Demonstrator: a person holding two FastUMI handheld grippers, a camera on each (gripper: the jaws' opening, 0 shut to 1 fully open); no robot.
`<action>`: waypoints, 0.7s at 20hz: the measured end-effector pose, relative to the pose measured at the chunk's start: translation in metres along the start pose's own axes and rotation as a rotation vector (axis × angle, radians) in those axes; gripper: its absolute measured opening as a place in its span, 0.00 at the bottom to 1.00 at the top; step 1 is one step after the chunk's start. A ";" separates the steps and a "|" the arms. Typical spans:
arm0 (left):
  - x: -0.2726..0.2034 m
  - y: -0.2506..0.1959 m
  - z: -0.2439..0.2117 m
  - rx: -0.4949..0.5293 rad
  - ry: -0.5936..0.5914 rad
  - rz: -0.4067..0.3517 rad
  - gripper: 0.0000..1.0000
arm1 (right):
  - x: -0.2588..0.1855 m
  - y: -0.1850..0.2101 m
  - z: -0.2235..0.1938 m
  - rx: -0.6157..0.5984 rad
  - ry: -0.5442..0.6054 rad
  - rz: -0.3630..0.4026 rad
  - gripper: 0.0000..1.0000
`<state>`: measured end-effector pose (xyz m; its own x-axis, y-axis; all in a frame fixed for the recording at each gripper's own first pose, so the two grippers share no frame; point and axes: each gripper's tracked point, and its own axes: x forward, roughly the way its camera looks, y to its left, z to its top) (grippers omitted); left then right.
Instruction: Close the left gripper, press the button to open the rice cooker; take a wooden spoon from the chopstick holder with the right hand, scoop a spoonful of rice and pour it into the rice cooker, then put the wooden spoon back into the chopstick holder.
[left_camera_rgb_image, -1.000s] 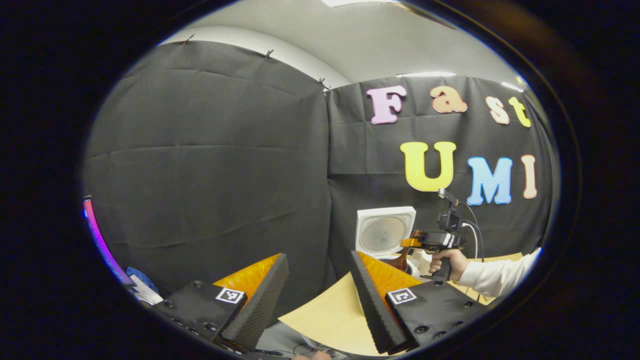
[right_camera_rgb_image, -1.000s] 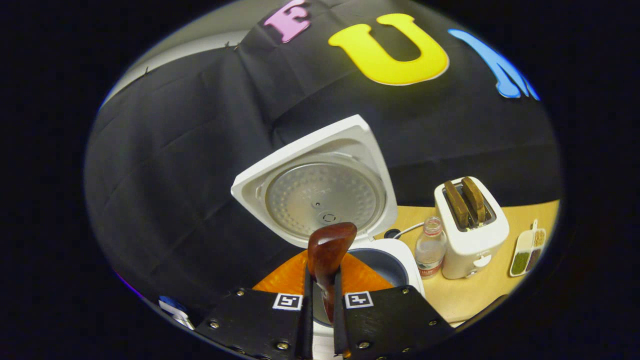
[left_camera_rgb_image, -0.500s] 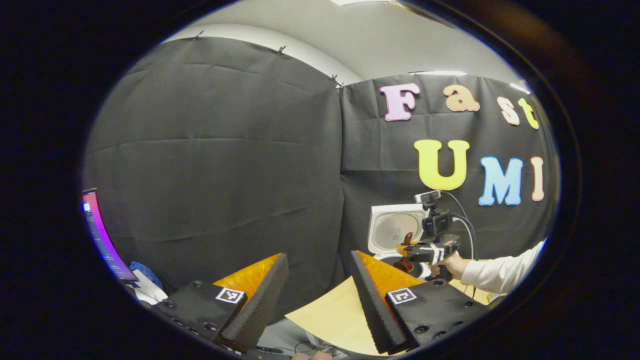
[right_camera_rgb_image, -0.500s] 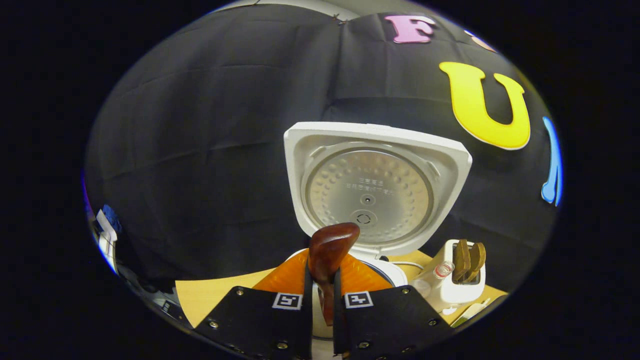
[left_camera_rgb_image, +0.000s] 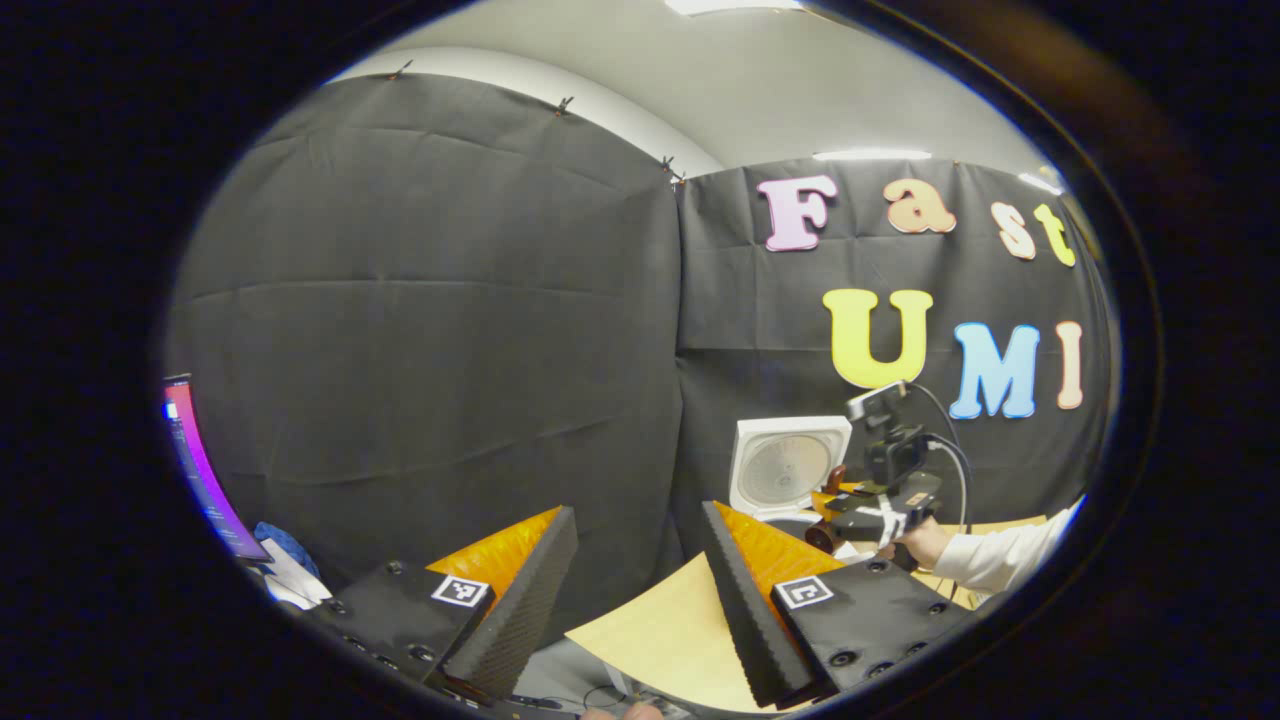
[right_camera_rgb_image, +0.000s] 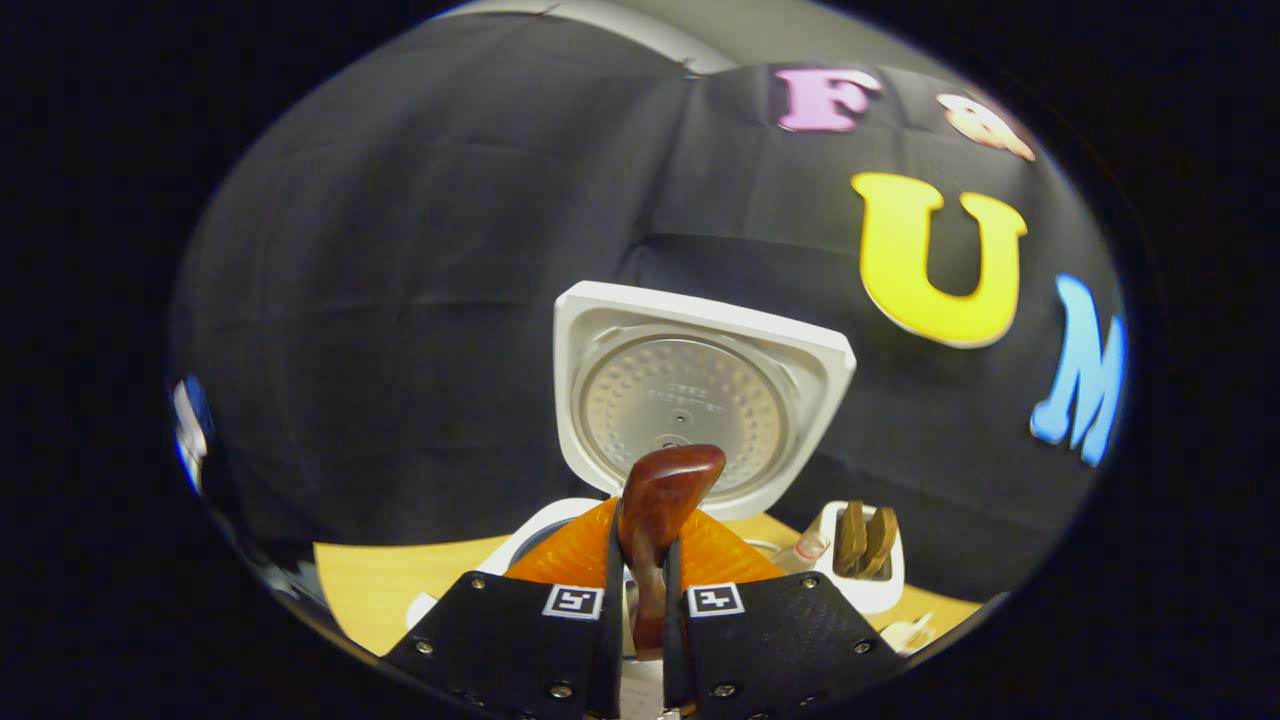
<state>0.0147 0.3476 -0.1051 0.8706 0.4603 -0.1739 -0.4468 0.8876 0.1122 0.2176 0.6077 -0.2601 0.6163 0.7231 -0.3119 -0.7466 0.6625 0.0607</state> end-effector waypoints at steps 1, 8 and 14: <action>-0.004 0.000 0.002 -0.004 -0.009 -0.011 0.82 | -0.006 -0.013 0.007 0.086 -0.003 -0.003 0.17; -0.016 -0.010 0.011 -0.076 -0.069 -0.147 0.83 | -0.121 -0.067 0.057 0.395 -0.050 -0.031 0.16; -0.022 -0.054 0.000 -0.154 -0.086 -0.346 0.83 | -0.249 -0.136 0.064 0.509 -0.126 -0.179 0.16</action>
<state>0.0192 0.2898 -0.1077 0.9864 0.1358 -0.0922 -0.1440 0.9856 -0.0884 0.1815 0.3505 -0.1301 0.7709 0.5879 -0.2451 -0.4317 0.7652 0.4777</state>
